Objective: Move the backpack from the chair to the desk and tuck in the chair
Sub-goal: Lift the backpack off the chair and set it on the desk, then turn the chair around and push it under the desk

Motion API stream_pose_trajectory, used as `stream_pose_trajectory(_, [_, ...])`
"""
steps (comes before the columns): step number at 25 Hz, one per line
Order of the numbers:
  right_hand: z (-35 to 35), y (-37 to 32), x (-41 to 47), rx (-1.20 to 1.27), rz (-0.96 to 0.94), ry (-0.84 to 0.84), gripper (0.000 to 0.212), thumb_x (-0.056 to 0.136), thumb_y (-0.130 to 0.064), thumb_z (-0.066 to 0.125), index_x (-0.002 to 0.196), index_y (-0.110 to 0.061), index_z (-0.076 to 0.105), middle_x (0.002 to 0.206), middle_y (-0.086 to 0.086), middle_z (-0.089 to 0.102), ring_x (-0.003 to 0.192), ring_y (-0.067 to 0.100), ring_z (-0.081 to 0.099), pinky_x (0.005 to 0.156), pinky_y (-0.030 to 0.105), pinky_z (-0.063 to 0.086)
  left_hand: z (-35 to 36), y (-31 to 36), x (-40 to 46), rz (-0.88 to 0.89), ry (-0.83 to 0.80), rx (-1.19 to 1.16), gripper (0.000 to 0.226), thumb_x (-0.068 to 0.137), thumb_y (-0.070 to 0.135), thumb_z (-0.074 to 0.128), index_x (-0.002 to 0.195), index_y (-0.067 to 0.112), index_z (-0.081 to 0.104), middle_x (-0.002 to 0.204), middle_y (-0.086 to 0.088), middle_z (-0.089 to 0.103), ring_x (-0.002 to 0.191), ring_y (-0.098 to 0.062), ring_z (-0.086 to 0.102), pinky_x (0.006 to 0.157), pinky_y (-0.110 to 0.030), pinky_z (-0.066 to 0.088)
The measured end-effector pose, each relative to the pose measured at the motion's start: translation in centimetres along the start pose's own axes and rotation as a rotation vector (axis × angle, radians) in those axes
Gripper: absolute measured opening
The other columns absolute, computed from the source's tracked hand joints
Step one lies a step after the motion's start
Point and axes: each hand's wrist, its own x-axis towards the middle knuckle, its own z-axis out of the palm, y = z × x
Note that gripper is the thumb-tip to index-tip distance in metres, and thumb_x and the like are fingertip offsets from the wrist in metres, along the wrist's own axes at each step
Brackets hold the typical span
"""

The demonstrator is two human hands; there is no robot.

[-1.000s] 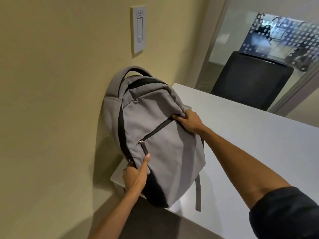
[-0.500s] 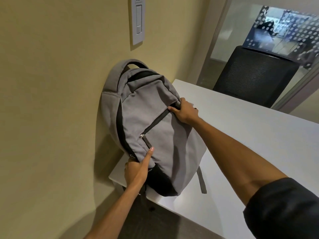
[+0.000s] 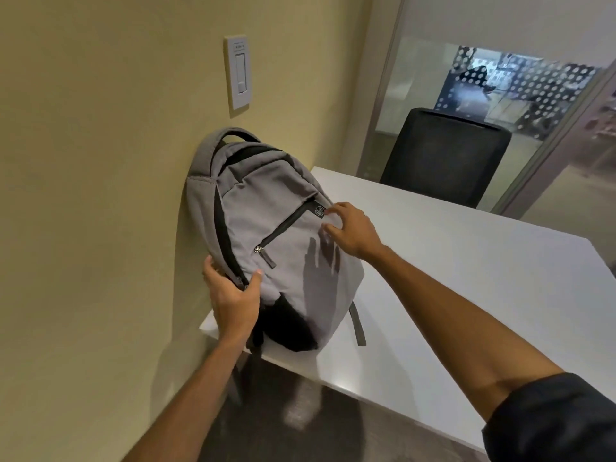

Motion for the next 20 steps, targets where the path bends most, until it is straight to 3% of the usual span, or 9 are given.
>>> stream_pose_trajectory(4, [-3.4, -0.2, -8.7, -0.039, 0.015, 0.074, 0.034, 0.094, -0.042, 0.058, 0.12, -0.023, 0.065, 0.129, 0.001, 0.062, 0.106, 0.02, 0.062, 0.084, 0.028, 0.046, -2.0, 4.3, -5.8, 0.153, 0.032, 0.046, 0.069, 0.086, 0.018, 0.071, 0.143, 0.017, 0.033, 0.135, -0.005, 0.05, 0.116, -0.014, 0.05, 0.092, -0.03, 0.043])
stream_pose_trajectory(8, [-8.4, 3.6, -24.8, -0.01, 0.053, 0.195, 0.032, 0.094, -0.039, 0.059, 0.118, -0.02, 0.066, 0.12, 0.0, 0.07, 0.096, 0.018, 0.067, 0.082, 0.03, 0.052, -3.6, 7.5, -19.2, 0.284, -0.151, -0.041, 0.032, 0.087, 0.013, 0.066, 0.116, 0.021, 0.054, 0.1, 0.002, 0.066, 0.094, -0.016, 0.064, 0.088, -0.036, 0.054])
stream_pose_trajectory(11, [-8.9, 3.5, -27.1, 0.006, 0.033, 0.205, 0.031, 0.094, -0.038, 0.059, 0.117, -0.019, 0.067, 0.115, -0.001, 0.072, 0.092, 0.016, 0.068, 0.085, 0.035, 0.057, -2.8, 8.1, -20.2, 0.211, -0.261, 0.003, 0.011, 0.083, 0.02, 0.064, 0.094, 0.019, 0.063, 0.082, -0.001, 0.07, 0.081, -0.02, 0.068, 0.082, -0.046, 0.057])
stream_pose_trajectory(14, [-12.5, 5.4, -34.0, -0.002, 0.039, 0.234, 0.029, 0.094, -0.039, 0.058, 0.115, -0.022, 0.067, 0.108, -0.002, 0.074, 0.088, 0.015, 0.069, 0.084, 0.036, 0.058, -1.9, 10.1, -27.3, 0.246, -0.384, 0.025, 0.006, 0.085, 0.022, 0.064, 0.083, 0.016, 0.064, 0.076, -0.004, 0.071, 0.076, -0.025, 0.07, 0.075, -0.044, 0.058])
stream_pose_trajectory(20, [-19.3, 11.1, -48.6, -0.081, 0.172, 0.223, 0.029, 0.094, -0.041, 0.056, 0.116, -0.025, 0.066, 0.107, -0.003, 0.075, 0.09, 0.016, 0.069, 0.087, 0.039, 0.056, 0.4, 13.8, -41.3, 0.321, -0.628, 0.005, 0.011, 0.092, 0.025, 0.061, 0.089, 0.016, 0.067, 0.078, 0.001, 0.072, 0.072, -0.014, 0.071, 0.078, -0.043, 0.06])
